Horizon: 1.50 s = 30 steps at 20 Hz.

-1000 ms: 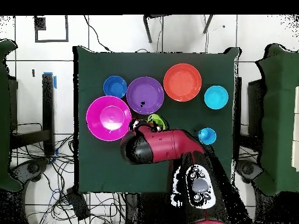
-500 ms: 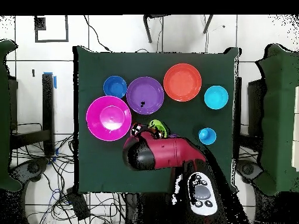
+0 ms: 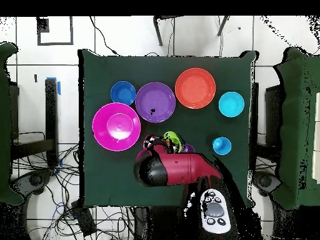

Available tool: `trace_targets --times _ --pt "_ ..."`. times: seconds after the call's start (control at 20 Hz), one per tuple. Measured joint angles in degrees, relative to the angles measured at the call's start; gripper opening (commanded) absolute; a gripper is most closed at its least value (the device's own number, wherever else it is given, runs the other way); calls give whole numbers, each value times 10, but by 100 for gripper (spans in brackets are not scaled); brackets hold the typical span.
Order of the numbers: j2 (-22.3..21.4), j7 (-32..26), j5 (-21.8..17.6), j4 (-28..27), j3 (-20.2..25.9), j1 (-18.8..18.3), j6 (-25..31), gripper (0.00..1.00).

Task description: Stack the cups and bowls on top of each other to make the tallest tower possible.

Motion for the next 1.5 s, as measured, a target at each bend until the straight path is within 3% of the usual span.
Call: trace_targets --times 0.9,1.15,1.5 --pt "46 30 106 25 -74 114 -108 0" --pt "41 31 117 42 -76 116 -108 0" --pt "30 31 117 58 -76 91 -108 0"
